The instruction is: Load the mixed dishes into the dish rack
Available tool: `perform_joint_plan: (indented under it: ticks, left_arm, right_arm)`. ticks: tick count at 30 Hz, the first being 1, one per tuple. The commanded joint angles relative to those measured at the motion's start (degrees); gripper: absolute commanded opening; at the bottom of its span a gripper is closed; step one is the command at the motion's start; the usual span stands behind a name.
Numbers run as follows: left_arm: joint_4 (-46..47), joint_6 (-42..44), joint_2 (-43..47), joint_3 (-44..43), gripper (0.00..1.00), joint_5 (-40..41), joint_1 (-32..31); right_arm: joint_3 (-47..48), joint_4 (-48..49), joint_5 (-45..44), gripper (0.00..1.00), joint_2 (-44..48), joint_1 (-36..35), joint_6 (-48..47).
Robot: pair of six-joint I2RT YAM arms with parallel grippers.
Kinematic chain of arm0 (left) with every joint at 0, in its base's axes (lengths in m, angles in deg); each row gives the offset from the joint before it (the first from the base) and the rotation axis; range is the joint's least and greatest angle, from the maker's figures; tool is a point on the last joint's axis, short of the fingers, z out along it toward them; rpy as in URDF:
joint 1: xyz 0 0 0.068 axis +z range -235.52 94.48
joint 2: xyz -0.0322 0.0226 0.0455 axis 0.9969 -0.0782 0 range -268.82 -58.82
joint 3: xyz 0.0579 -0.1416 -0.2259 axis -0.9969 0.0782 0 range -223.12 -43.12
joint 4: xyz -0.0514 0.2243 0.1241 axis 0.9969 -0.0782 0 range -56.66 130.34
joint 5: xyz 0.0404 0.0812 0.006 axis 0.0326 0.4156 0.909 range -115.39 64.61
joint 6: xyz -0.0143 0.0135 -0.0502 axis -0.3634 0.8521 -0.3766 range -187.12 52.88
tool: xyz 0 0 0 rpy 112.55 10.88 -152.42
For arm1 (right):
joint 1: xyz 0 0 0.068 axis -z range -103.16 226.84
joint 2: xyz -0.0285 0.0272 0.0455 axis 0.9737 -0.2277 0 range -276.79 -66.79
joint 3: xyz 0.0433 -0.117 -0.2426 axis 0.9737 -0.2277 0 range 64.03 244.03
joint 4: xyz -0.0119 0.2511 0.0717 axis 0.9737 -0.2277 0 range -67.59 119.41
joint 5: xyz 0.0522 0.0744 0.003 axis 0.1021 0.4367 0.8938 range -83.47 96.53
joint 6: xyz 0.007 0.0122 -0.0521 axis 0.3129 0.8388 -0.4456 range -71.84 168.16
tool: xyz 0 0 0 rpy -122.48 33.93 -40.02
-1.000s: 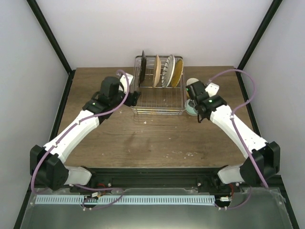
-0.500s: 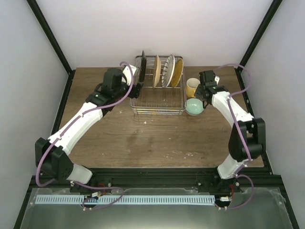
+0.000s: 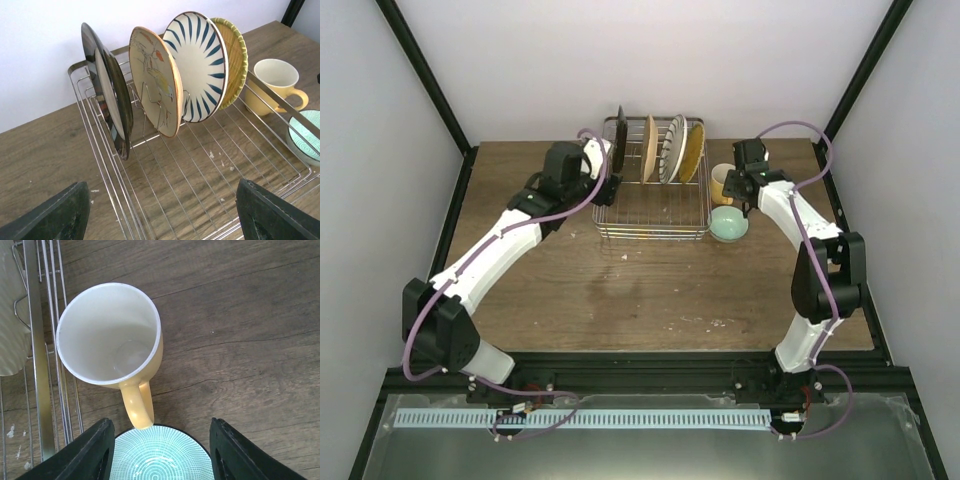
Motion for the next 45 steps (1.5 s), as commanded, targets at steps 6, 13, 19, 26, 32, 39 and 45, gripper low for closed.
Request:
perform_joint_plan:
  ticks: [6,13,19,26,32,39,45]
  left_arm:
    - [1.5,0.66,-2.11,-2.14,0.81,-0.38,0.54]
    - [1.08,1.1,-2.7,-2.42,0.81,0.27,0.7]
    - [0.71,1.52,-3.74,-3.39,0.81,0.71,0.81]
    - [0.85,1.77,-5.05,-4.47,0.81,0.58,0.81]
    - [0.81,1.82,-5.64,-4.8,0.81,0.67,0.9]
    - [0.55,1.62,-5.82,-4.84,0.81,0.93,0.89]
    - [0.47,1.44,-6.2,-5.08,0.81,0.78,0.98]
  right_arm:
    - [6.13,-0.03,0.0,0.53,-4.56,1.83,-0.26]
    - [12.39,1.22,1.46,0.53,-10.81,3.33,0.58]
    - [16.43,0.86,2.86,0.52,-15.08,3.9,0.08]
    - [17.27,0.85,4.27,0.52,-17.34,4.24,0.15]
    - [17.33,0.84,4.81,0.5,-19.33,4.26,-0.06]
    - [17.35,1.49,5.65,0.32,-21.06,4.26,-0.79]
    - [17.27,1.62,6.16,0.06,-21.64,4.26,-1.61]
